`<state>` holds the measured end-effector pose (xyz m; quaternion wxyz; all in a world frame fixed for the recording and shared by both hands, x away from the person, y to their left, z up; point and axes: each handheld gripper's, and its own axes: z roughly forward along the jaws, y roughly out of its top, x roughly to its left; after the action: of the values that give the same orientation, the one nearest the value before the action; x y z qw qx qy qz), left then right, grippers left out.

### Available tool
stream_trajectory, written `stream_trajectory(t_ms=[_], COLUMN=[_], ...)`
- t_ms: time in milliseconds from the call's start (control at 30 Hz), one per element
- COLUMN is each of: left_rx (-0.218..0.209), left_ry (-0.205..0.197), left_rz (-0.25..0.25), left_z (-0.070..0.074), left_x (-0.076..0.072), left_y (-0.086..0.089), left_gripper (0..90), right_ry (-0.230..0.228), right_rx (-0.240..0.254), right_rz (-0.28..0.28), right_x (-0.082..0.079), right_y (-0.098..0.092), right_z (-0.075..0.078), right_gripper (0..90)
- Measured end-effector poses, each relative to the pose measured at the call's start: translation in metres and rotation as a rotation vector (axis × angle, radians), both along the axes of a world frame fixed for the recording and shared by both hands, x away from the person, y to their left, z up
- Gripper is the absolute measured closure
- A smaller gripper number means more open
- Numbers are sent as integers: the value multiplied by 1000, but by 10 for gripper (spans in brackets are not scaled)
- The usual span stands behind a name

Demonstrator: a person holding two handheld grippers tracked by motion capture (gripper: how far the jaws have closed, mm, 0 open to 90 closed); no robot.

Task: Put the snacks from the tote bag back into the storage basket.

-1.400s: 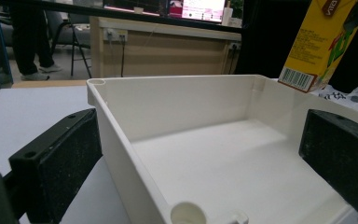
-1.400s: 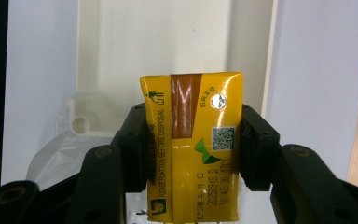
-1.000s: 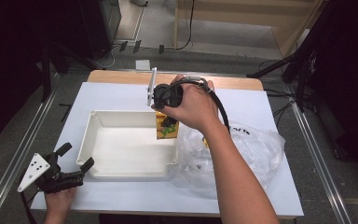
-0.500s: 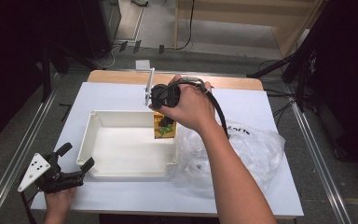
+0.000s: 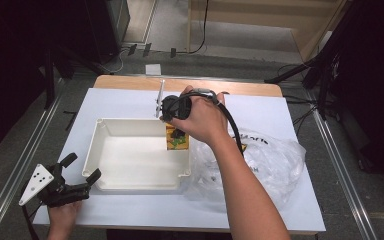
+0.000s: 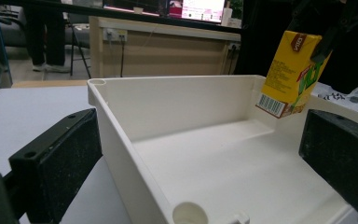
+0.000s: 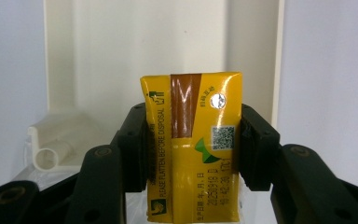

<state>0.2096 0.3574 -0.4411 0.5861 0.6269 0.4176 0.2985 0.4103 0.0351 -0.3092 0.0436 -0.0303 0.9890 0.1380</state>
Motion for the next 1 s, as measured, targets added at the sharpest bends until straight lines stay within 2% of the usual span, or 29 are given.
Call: stream_trajectory(t_ms=[367,767,1000], left_rx=[-2,-4,-7], left_ry=[0,2,5], left_rz=[-5,-4,-4], left_z=[0,0,0], left_x=[0,0,-1], left_y=[0,1,2], left_gripper=[0,0,0], right_ry=[-7,5,8], right_rx=[-35,-53,-43], right_rz=[-17,-22,-18], right_x=[2,7,7], right_y=[7,8,9], right_z=[-18,-36,-46], right_gripper=[539,538,536])
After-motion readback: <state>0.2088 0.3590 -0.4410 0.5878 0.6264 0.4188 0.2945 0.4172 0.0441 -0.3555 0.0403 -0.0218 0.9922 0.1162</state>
